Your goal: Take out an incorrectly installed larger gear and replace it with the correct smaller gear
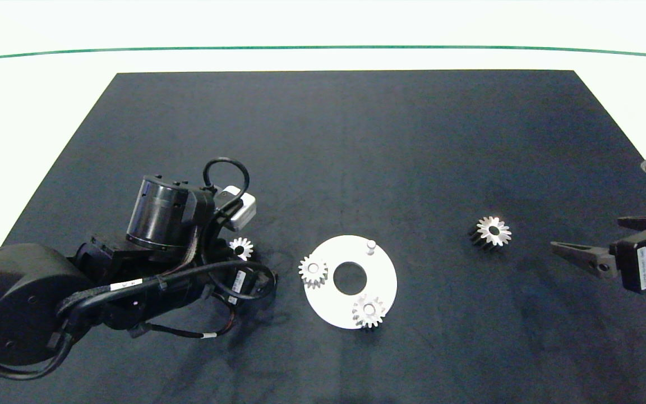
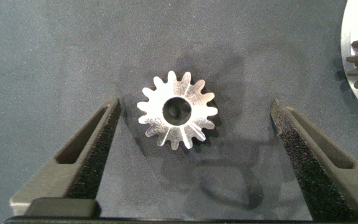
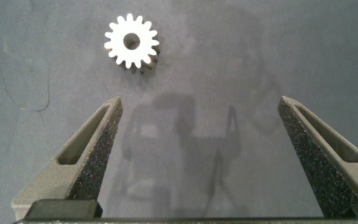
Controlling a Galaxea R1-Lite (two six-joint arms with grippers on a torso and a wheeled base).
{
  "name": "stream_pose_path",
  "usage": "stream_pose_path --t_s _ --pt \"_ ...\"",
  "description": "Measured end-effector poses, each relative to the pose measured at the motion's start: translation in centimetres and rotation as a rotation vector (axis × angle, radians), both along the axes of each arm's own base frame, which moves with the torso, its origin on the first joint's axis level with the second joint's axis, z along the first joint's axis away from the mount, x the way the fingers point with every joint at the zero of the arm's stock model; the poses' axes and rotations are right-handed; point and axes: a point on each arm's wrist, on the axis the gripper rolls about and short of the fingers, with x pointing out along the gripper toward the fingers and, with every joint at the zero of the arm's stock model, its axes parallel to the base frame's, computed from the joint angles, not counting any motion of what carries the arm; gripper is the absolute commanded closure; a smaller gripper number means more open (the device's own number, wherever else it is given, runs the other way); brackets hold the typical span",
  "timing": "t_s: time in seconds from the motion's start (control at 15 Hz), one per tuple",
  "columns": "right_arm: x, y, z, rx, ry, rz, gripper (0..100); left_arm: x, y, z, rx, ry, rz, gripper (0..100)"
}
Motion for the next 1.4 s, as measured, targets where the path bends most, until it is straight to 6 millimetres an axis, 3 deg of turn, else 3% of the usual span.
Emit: stream_pose_path --t_s 1.4 --pt "-0.07 -0.02 -0.08 -0.001 0.002 -0.001 0 0.43 -0.31 0.15 -0.015 0.002 0.01 50"
